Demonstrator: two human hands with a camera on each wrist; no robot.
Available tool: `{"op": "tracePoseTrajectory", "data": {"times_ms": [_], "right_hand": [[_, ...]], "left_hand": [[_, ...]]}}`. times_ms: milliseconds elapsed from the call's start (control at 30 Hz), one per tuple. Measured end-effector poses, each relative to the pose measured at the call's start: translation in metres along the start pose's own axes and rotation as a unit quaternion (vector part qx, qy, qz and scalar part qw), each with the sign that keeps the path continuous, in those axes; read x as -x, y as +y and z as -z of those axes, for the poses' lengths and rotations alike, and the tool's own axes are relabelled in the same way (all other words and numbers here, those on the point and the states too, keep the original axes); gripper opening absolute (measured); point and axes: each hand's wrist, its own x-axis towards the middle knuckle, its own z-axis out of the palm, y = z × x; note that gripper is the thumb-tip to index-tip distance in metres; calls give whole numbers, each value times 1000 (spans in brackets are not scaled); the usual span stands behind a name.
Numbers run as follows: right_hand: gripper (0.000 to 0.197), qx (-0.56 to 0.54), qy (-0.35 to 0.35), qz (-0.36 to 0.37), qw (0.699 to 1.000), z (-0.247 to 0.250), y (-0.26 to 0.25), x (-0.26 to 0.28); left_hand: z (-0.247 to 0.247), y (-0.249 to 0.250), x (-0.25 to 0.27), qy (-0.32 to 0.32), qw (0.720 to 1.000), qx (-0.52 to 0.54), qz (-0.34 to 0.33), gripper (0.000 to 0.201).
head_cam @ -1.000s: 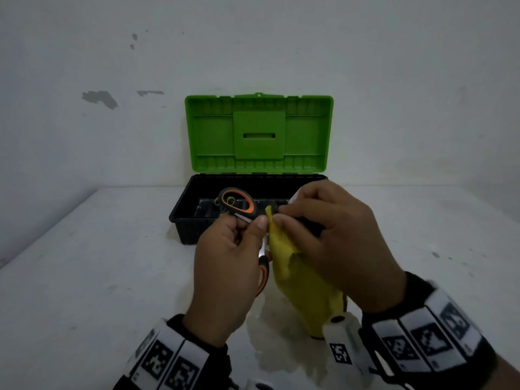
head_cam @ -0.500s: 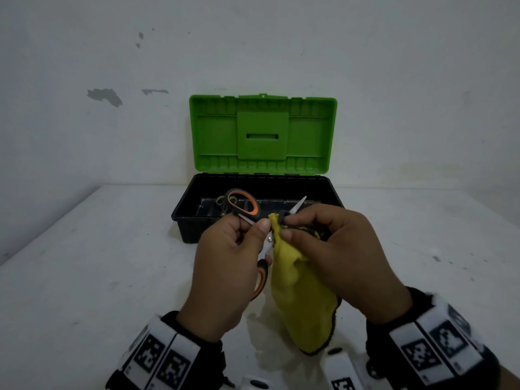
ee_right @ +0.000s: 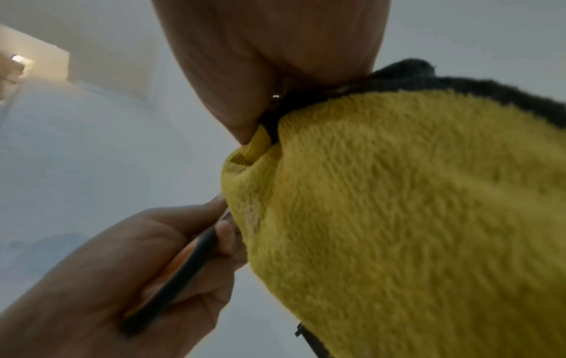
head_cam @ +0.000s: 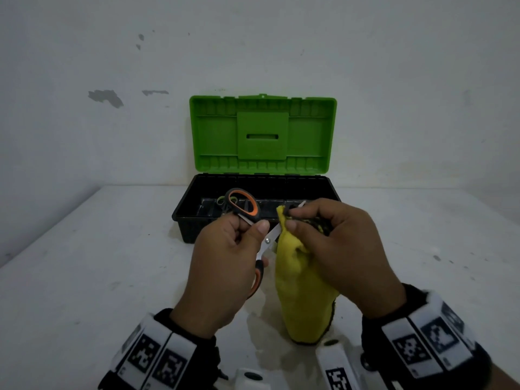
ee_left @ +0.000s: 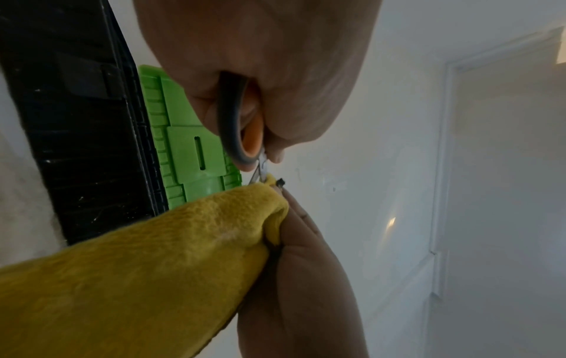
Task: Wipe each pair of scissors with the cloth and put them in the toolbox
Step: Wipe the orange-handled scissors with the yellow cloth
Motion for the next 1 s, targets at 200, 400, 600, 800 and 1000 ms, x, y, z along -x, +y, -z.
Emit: {"op": "tracePoseTrajectory", "data": {"times_ms": [200, 400, 600, 800, 1000], "right_hand": [[11, 11, 15, -13, 1000, -1, 3, 2], [11, 3, 2, 8, 1000, -6, -4, 8], [17, 4, 45, -9, 999, -1, 3, 0], [10, 0, -1, 2, 1000, -5, -4, 6], [12, 52, 30, -29, 998, 13, 16, -13]], "left_hand": [[0, 0, 1, -15, 1000, 7, 2, 22], [1, 0, 4, -8, 1000, -3, 0, 26], [2, -2, 4, -11, 1000, 1, -5, 25], [7, -3, 3, -11, 1000, 12, -9, 23], [8, -3, 6, -16, 1000, 1, 3, 25]]}}
